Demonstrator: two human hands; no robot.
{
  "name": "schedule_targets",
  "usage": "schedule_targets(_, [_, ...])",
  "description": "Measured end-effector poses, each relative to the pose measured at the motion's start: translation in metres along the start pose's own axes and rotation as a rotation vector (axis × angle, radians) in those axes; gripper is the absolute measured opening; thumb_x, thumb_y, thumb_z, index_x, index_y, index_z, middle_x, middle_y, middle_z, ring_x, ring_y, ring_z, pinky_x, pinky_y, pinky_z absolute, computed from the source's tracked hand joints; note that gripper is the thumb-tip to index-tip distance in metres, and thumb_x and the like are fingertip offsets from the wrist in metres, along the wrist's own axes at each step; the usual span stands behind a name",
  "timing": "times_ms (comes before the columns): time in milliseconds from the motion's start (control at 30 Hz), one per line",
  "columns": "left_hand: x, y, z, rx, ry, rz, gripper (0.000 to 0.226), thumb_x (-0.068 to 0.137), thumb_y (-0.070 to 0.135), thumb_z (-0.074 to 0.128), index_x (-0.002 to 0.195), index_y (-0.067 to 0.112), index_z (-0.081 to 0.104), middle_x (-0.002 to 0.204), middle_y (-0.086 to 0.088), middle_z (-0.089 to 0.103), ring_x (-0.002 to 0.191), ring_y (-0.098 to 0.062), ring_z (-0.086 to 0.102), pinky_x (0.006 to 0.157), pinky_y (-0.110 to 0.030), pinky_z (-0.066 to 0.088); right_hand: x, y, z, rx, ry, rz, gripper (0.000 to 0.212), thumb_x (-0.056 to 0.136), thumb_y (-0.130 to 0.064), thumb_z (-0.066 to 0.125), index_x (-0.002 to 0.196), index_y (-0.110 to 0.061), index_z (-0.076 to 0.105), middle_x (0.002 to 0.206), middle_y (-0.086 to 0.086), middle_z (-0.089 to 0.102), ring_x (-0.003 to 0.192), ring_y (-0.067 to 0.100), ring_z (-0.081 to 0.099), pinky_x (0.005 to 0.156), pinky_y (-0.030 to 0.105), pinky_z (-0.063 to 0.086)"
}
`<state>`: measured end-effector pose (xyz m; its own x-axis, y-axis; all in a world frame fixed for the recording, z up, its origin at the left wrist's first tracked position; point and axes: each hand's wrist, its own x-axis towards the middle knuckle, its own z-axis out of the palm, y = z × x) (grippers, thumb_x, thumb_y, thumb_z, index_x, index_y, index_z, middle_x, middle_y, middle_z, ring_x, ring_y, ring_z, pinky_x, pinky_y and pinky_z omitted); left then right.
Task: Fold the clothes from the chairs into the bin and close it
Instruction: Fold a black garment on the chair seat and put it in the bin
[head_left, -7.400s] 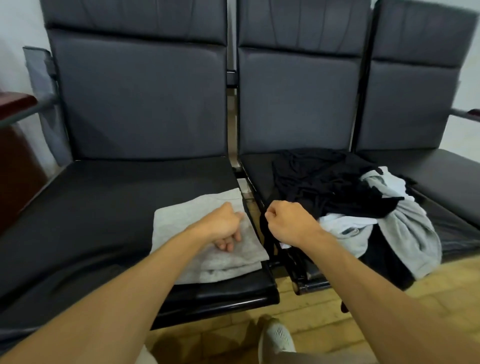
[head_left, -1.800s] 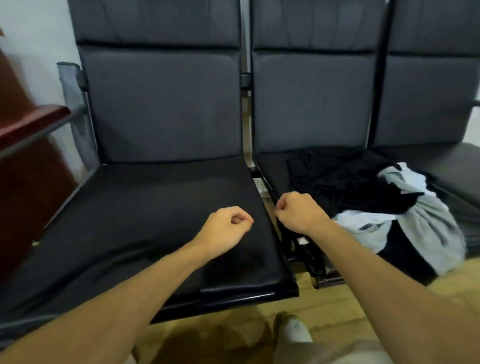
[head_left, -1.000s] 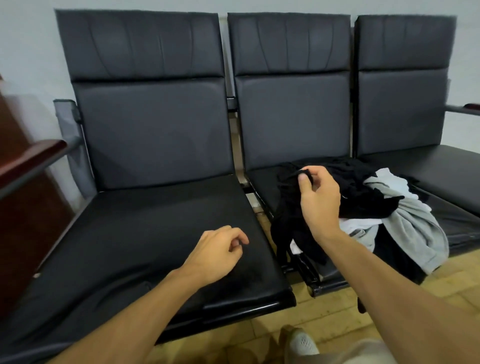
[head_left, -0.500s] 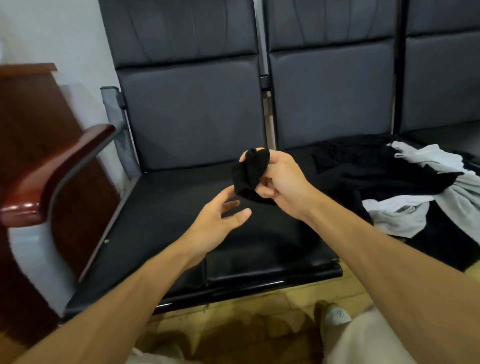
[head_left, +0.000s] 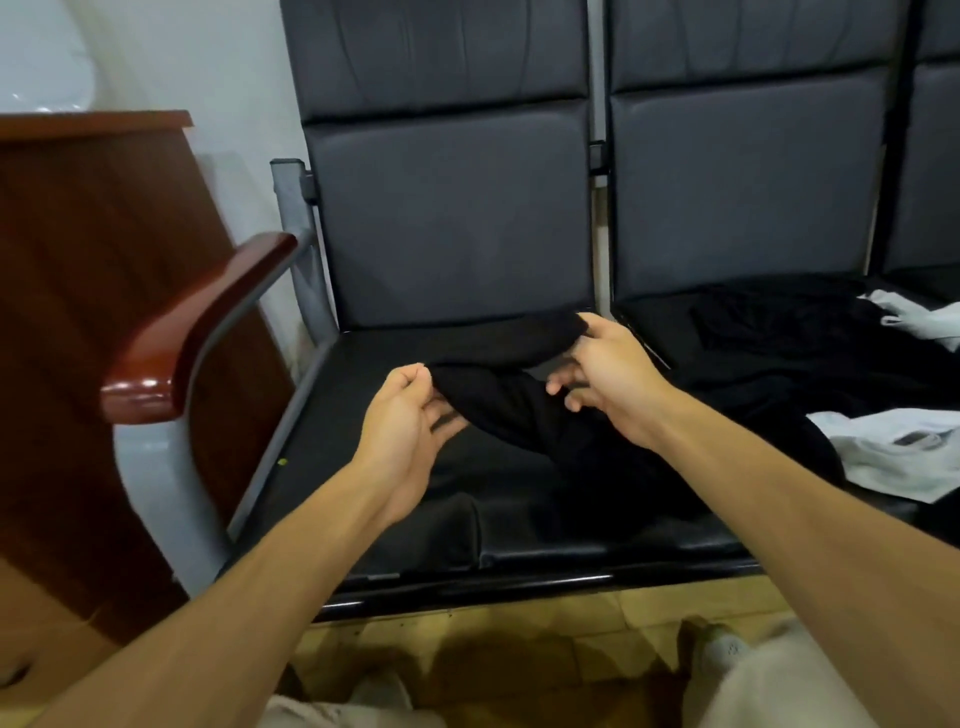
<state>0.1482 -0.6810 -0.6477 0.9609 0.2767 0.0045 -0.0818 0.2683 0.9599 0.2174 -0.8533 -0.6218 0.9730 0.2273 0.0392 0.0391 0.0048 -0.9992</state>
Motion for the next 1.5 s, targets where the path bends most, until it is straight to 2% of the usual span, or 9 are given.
schedule_targets(333, [0.006, -0.008, -0.056, 0.540, 0.363, -0.096, 0.025, 0.103, 0.024, 0.038, 0.107, 0.007, 0.055, 0.098, -0.011, 0.061, 0.085, -0.018, 0.056, 0.069, -0.029, 0.043, -0.006, 0.029, -0.016, -1.126, -0.571, -0.058, 0.016, 0.092, -0.039, 0.061, 0.094, -0.023, 0.064, 0.087, -0.011, 0.062, 0.084, 0.009, 0.058, 0.071, 0.018, 0.044])
schedule_targets(467, [-0.002, -0.004, -0.051, 1.003, 0.362, 0.283, 0.013, 0.092, 0.010, 0.053, 0.102, 0.018, 0.049, 0.103, 0.000, 0.043, 0.096, -0.014, 0.043, 0.088, -0.028, 0.037, -0.009, 0.032, -0.017, -1.120, -0.749, 0.052, 0.025, 0.082, -0.041, 0.073, 0.101, -0.029, 0.062, 0.100, -0.011, 0.061, 0.094, 0.007, 0.057, 0.088, 0.025, 0.047])
schedule_targets(600, [-0.019, -0.009, -0.011, 0.886, -0.045, 0.321, 0.019, 0.090, 0.004, 0.053, 0.087, 0.022, 0.060, 0.081, 0.001, 0.057, 0.074, -0.014, 0.057, 0.070, -0.025, 0.045, -0.009, 0.043, -0.016, -1.309, -0.919, 0.094, 0.055, 0.078, -0.035, 0.079, 0.122, -0.031, 0.047, 0.119, -0.009, 0.037, 0.110, 0.016, 0.047, 0.099, 0.038, 0.045])
schedule_targets(700, [-0.025, -0.032, 0.009, 1.343, -0.566, 0.123, 0.034, 0.092, 0.037, 0.060, 0.123, 0.027, 0.054, 0.113, 0.004, 0.047, 0.108, -0.011, 0.046, 0.095, -0.027, 0.042, -0.006, 0.048, -0.021, -1.324, -0.849, -0.010, 0.040, 0.081, -0.025, 0.076, 0.112, -0.029, 0.050, 0.113, -0.008, 0.040, 0.107, 0.016, 0.047, 0.095, 0.036, 0.045])
schedule_targets(800, [-0.012, -0.041, 0.007, 1.608, -0.716, 0.081, 0.066, 0.088, 0.045, 0.063, 0.143, 0.024, 0.035, 0.129, 0.003, 0.034, 0.121, -0.014, 0.031, 0.107, -0.034, 0.035, -0.002, 0.051, -0.032, -1.267, -0.758, -0.095, 0.024, 0.086, -0.012, 0.069, 0.103, -0.023, 0.057, 0.109, -0.005, 0.051, 0.103, 0.014, 0.051, 0.088, 0.029, 0.046])
schedule_targets(1000, [0.018, -0.044, -0.006, 1.329, -0.486, 0.162, 0.016, 0.093, 0.032, 0.062, 0.100, 0.019, 0.065, 0.090, 0.006, 0.060, 0.087, -0.013, 0.059, 0.070, -0.021, 0.044, 0.018, 0.057, -0.065, -1.145, -0.508, -0.175, 0.015, 0.091, -0.009, 0.063, 0.098, -0.022, 0.067, 0.096, -0.006, 0.064, 0.095, 0.009, 0.059, 0.086, 0.023, 0.046])
schedule_targets(1133, [0.025, -0.039, -0.003, 1.089, -0.132, 0.133, 0.035, 0.097, 0.037, 0.054, 0.072, 0.013, 0.057, 0.069, 0.002, 0.058, 0.065, -0.011, 0.056, 0.056, -0.021, 0.039, 0.020, 0.054, -0.079, -0.887, -0.357, -0.177, 0.010, 0.093, -0.017, 0.063, 0.098, -0.016, 0.071, 0.095, -0.004, 0.071, 0.093, 0.007, 0.065, 0.090, 0.024, 0.050])
schedule_targets(1333, [0.019, -0.017, 0.014, 0.550, 0.175, 0.090, 0.031, 0.098, 0.035, 0.051, 0.090, 0.010, 0.067, 0.090, -0.005, 0.071, 0.087, -0.019, 0.067, 0.072, -0.028, 0.050, 0.010, 0.035, -0.074, -0.400, -0.152, -0.030, 0.028, 0.098, -0.028, 0.054, 0.081, -0.008, 0.064, 0.082, 0.001, 0.064, 0.082, 0.014, 0.061, 0.078, 0.025, 0.046])
schedule_targets(1500, [-0.004, 0.003, 0.024, 0.226, -0.010, -0.117, 0.027, 0.095, 0.031, 0.057, 0.102, 0.009, 0.072, 0.097, -0.007, 0.075, 0.090, -0.023, 0.072, 0.081, -0.033, 0.055, -0.011, 0.019, -0.075, -0.147, -0.455, 0.130, 0.019, 0.098, -0.021, 0.051, 0.089, -0.008, 0.060, 0.082, 0.007, 0.060, 0.079, 0.020, 0.058, 0.074, 0.031, 0.046])
